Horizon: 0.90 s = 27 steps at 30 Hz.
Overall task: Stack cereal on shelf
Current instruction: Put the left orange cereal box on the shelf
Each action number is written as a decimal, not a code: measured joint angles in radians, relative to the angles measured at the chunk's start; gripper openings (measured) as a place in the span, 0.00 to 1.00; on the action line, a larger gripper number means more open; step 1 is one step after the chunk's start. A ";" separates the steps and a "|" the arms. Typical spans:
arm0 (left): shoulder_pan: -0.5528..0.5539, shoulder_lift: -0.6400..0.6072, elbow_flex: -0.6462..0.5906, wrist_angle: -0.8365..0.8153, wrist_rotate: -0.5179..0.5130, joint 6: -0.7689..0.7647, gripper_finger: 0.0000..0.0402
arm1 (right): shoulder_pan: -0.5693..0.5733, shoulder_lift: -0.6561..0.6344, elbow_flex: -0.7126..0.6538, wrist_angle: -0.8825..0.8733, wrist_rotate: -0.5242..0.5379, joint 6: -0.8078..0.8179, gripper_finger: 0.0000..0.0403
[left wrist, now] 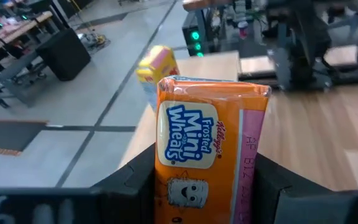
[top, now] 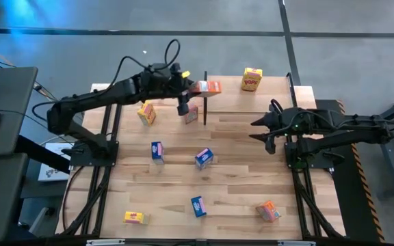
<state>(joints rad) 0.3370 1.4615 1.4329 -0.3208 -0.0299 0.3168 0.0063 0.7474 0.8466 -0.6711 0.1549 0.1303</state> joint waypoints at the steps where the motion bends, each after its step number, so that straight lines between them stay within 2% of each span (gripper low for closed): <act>1: 0.007 0.015 0.021 -0.001 0.000 0.000 0.38 | 0.000 -0.003 -0.006 0.003 0.002 0.003 0.56; 11: 0.067 0.154 0.225 -0.081 0.004 0.018 0.38 | 0.000 -0.003 -0.068 0.123 0.003 -0.038 0.56; 18: 0.110 0.243 0.344 -0.149 0.053 0.029 0.38 | 0.000 -0.002 -0.093 0.143 0.003 -0.040 0.56; 27: 0.129 0.321 0.398 -0.183 0.053 0.064 0.38 | 0.000 -0.003 -0.093 0.165 -0.001 -0.038 0.56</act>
<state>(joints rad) 0.4656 1.7826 1.8312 -0.5039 0.0235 0.3808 0.0063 0.7448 0.7536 -0.5056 0.1539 0.0924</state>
